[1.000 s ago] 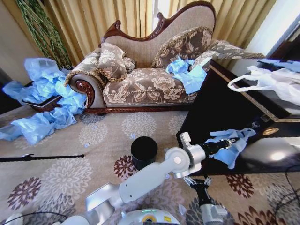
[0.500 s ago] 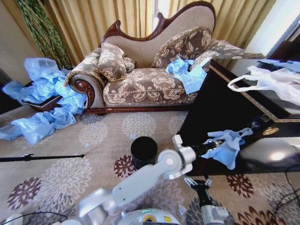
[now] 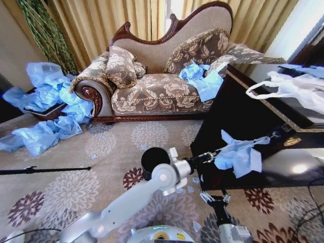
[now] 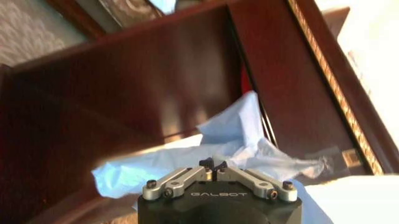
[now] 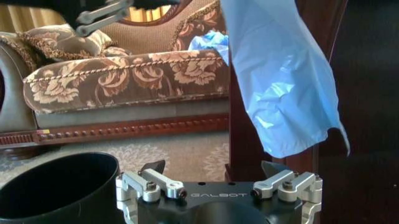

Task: Place a garbage bag over the trash bin.

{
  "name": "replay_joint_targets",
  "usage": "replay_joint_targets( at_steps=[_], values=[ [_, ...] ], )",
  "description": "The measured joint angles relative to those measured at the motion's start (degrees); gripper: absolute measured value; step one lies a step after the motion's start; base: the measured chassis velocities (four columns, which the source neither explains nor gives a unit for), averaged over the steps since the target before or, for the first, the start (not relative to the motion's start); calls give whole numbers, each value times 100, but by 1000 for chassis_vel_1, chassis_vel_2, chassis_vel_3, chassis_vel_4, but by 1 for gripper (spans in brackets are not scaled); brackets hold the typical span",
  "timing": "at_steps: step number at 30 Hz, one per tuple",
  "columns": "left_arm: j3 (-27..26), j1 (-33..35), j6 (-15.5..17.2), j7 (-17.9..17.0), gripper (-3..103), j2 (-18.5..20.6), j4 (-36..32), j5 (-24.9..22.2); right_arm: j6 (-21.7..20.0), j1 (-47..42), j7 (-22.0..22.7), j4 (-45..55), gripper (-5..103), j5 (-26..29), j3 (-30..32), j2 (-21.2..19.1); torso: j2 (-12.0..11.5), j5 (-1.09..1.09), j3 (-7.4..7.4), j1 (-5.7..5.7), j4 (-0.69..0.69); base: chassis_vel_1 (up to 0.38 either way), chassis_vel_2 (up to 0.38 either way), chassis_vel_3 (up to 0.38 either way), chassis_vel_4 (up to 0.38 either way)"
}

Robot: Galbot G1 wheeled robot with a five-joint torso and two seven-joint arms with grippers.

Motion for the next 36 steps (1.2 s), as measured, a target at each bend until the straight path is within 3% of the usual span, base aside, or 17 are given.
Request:
replay_joint_targets(
  at_steps=[8, 13, 17, 36],
  values=[
    [-1019, 819, 38, -18, 0, 374, -455, -20, -76, -34, 13, 154, 100, 139, 30, -55, 0, -1, 0, 0, 1, 0, 0, 0, 0],
    [-1317, 1169, 51, -8, 0, 549, -659, -23, -81, -54, 19, 198, 100, 142, 13, -26, 0, -1, 0, 0, 0, 0, 0, 0, 0],
    [-1790, 1825, 67, 24, 0, 687, -1019, 19, -83, -89, 31, 290, 100, 164, 2, -5, 0, 0, 0, 0, 0, 0, 0, 0, 0],
    [-2939, 2526, -6, -35, 0, 896, -1536, -49, 92, -326, 118, 659, 100, 231, 37, 32, 0, 1, 0, 0, 0, 0, 0, 0, 0]
  ],
)
